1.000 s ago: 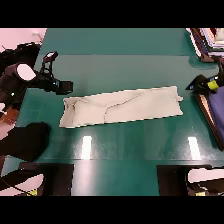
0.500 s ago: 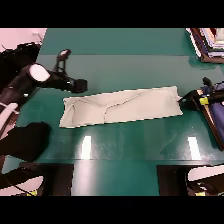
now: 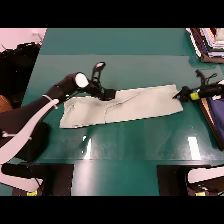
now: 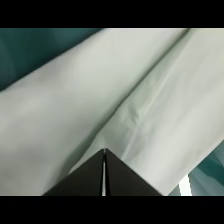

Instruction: Fold the shirts.

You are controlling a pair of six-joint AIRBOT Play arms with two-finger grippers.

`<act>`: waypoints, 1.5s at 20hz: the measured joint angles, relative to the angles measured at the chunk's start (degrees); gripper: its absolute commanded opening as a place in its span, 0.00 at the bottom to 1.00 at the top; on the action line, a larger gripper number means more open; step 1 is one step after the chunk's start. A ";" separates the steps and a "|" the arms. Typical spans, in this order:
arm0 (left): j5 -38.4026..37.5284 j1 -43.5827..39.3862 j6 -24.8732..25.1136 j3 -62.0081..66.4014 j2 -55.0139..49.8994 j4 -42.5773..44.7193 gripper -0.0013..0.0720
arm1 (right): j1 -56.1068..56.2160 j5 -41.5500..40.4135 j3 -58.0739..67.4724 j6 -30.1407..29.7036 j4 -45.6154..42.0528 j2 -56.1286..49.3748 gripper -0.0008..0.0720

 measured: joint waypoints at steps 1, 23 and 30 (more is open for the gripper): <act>0.09 -0.92 0.00 1.31 -1.51 -0.24 0.05 | 0.94 1.01 1.55 0.00 0.35 1.81 0.03; -5.66 1.20 0.28 13.00 -7.67 0.31 0.05 | 35.85 -1.68 27.65 10.23 1.18 13.31 0.03; -11.56 19.39 0.42 13.29 11.37 12.20 0.06 | 54.58 -12.57 27.85 8.11 10.19 4.83 0.74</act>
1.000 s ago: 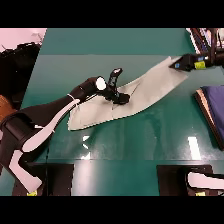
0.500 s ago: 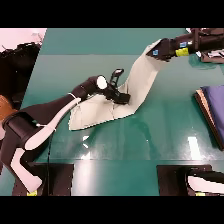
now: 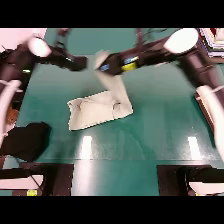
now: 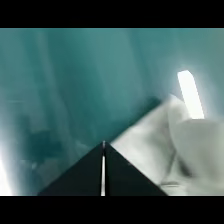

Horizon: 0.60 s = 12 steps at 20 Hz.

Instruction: Fold the shirts.

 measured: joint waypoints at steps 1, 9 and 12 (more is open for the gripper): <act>-0.68 2.40 0.00 0.02 2.69 1.84 0.06 | 2.75 -1.57 0.17 -1.64 2.67 -2.12 0.75; -6.14 11.87 0.09 -0.24 12.17 6.47 0.06 | 4.24 7.41 3.37 -2.93 0.66 -9.09 0.65; -7.34 12.50 0.33 -0.33 12.70 6.62 0.06 | -1.73 13.57 3.61 1.14 -9.88 -8.20 0.65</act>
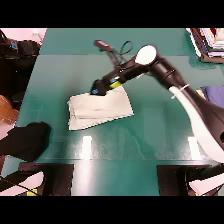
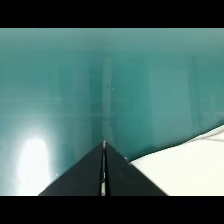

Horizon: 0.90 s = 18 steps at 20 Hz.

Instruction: Fold the shirts.

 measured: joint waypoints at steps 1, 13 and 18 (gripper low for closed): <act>-0.46 0.09 0.13 -0.04 0.09 -0.33 0.06 | -2.25 1.81 -0.04 1.25 -3.19 0.09 0.66; -2.12 0.24 1.20 -0.13 0.11 -4.74 0.06 | -22.71 -0.61 -23.63 3.85 -1.79 -1.11 0.96; -1.97 0.24 1.20 -0.13 0.11 -5.42 0.06 | -18.69 -2.67 -23.12 1.38 9.86 -7.96 0.69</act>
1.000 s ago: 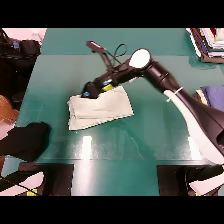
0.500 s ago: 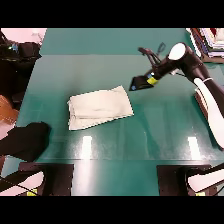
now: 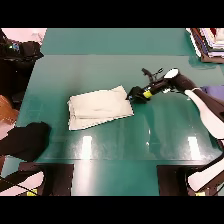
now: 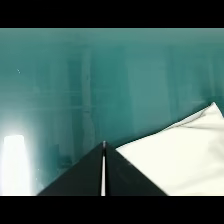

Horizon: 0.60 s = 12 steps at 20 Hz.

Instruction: Fold the shirts.

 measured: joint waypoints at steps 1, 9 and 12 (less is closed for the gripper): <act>0.00 0.00 0.00 0.00 0.00 -0.09 0.06 | 1.57 -0.42 1.36 -0.26 0.70 -1.55 0.57; 0.68 -6.78 1.07 0.00 0.00 -0.98 0.05 | 7.89 -1.31 16.61 -2.40 -0.26 -6.21 0.03; 2.43 -11.96 1.29 0.00 0.00 -0.96 0.05 | 4.35 -0.24 21.09 -0.52 -8.28 -2.16 0.03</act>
